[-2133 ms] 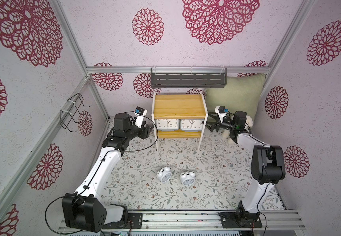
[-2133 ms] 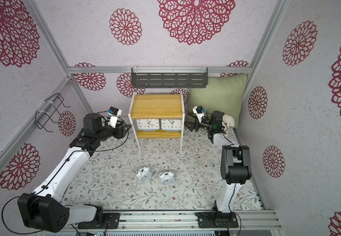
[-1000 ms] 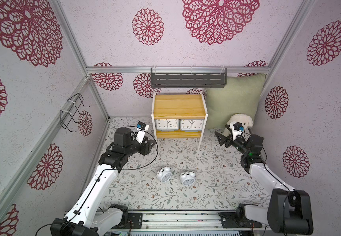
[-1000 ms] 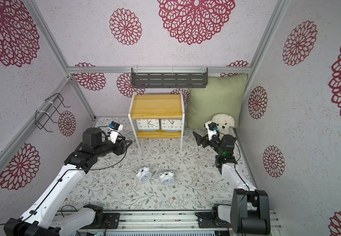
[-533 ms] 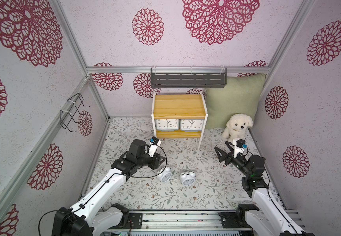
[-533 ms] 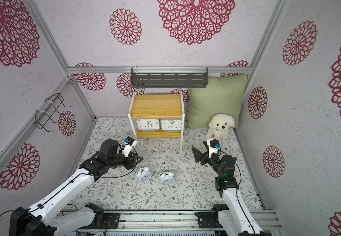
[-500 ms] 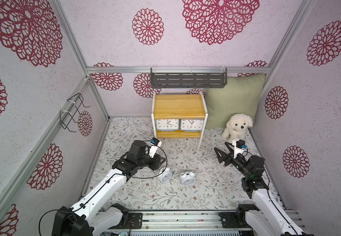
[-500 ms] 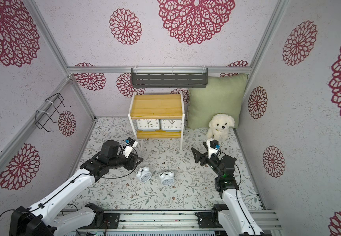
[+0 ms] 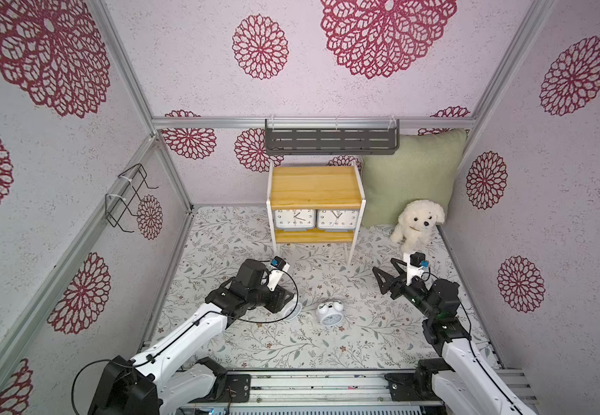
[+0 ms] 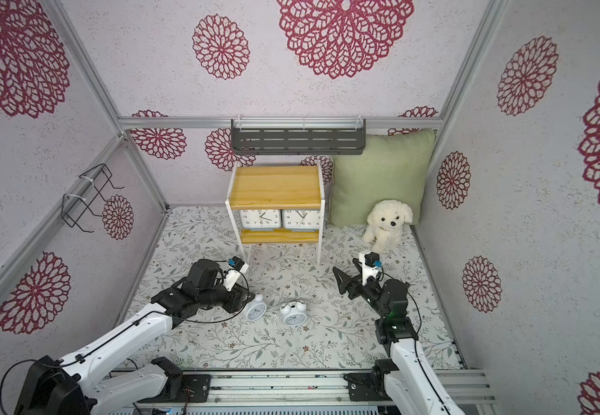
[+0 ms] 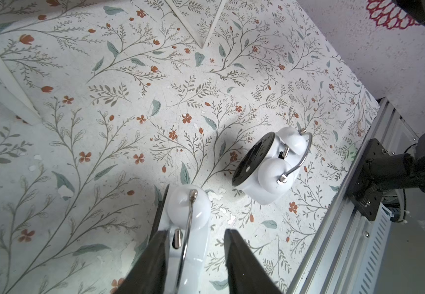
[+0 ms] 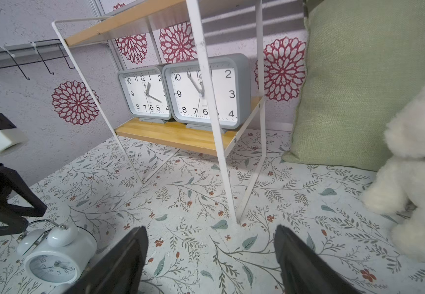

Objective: Place the alarm clocks on the shelf by style
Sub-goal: Place the alarm on the shelf, then pick up the alarm from the center of the board.

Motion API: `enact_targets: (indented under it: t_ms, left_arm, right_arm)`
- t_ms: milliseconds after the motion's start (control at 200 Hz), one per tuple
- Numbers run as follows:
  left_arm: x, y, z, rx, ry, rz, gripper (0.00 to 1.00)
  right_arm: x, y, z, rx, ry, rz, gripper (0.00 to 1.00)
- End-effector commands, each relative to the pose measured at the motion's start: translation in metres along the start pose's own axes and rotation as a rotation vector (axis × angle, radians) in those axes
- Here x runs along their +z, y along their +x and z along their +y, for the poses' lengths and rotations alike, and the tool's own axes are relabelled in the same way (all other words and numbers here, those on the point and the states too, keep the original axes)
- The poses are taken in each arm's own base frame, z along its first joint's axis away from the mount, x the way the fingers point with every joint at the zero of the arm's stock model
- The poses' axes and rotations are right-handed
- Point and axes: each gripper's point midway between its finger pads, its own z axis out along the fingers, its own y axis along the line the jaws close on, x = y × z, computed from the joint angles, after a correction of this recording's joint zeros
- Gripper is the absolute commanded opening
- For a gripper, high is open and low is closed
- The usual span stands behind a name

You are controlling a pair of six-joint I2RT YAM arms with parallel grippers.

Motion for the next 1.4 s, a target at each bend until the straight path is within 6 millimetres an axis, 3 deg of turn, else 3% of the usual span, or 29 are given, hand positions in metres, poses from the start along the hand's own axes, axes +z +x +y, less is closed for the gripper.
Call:
enact_targets:
  t_ms: [0,580,695,816,866,1061,1391]
  left_arm:
    - [0.0,-0.004,-0.001,0.004,-0.003,-0.028,0.43]
    - [0.01,0.002,0.005,-0.03,-0.049,0.039,0.31]
    - [0.009,0.002,0.006,-0.024,-0.062,0.059,0.2]
    - [0.009,0.006,0.006,-0.006,-0.07,0.095,0.0]
    - [0.006,0.004,0.005,0.007,-0.078,0.097,0.0]
    - [-0.014,-0.029,-0.004,0.099,-0.082,0.02,0.0]
    - [-0.046,-0.113,-0.057,0.304,0.17,-0.042,0.0]
  right_arm:
    - [0.001,-0.011,0.001,-0.007,0.003,-0.033,0.85]
    - [0.002,-0.011,0.002,-0.024,0.002,-0.034,0.85]
    - [0.002,-0.01,0.003,-0.026,0.0,-0.034,0.85]
    - [0.002,-0.01,0.004,-0.027,-0.008,-0.033,0.85]
    - [0.002,-0.01,0.006,-0.03,-0.018,-0.034,0.85]
    - [-0.001,-0.017,0.032,-0.057,-0.155,-0.054,0.85]
    - [0.002,-0.027,0.092,-0.129,-0.509,-0.032,0.86]
